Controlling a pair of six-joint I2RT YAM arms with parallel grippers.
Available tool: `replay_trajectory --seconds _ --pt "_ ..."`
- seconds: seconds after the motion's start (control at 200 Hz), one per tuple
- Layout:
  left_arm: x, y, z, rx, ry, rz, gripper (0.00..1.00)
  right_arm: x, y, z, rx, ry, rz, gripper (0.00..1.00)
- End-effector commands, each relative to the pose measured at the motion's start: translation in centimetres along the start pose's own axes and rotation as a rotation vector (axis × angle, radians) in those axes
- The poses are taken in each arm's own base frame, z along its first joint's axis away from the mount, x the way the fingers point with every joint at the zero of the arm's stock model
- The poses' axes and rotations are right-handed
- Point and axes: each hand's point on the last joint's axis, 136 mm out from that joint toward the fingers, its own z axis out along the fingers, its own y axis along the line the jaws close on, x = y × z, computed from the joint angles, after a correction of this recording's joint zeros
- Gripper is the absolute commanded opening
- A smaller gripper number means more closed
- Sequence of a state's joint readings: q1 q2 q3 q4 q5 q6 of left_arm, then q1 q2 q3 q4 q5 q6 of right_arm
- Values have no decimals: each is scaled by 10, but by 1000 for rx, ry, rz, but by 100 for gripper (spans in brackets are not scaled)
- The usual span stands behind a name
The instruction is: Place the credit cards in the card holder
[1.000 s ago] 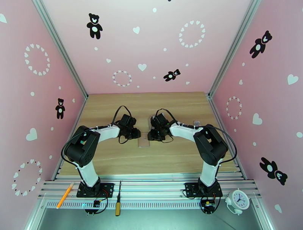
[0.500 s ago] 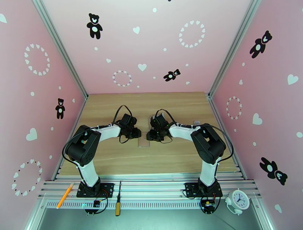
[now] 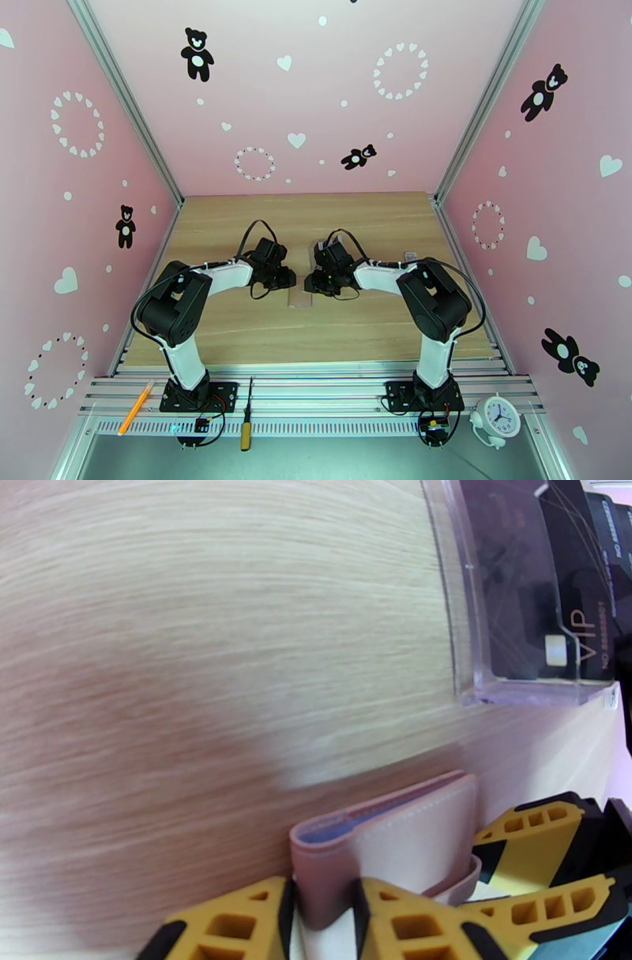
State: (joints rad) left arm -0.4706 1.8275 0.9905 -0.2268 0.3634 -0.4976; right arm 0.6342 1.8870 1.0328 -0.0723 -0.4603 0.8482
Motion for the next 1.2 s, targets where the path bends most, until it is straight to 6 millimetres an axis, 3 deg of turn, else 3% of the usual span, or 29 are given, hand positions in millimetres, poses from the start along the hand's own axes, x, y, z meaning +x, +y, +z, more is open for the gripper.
replay_trajectory --seconds 0.0,0.255,0.661,0.956,1.196 --pt "15 3 10 -11 46 -17 29 8 1 8 -44 28 51 40" --pt "24 12 14 -24 52 -55 29 7 13 5 -119 10 82 40" --pt "29 18 14 -37 50 -79 29 -4 36 -14 -181 -37 59 28" --pt "30 23 7 -68 46 -67 29 5 23 1 -146 -1 72 28" --pt "26 16 1 -40 35 -68 29 -1 7 -17 30 -30 -1 38"
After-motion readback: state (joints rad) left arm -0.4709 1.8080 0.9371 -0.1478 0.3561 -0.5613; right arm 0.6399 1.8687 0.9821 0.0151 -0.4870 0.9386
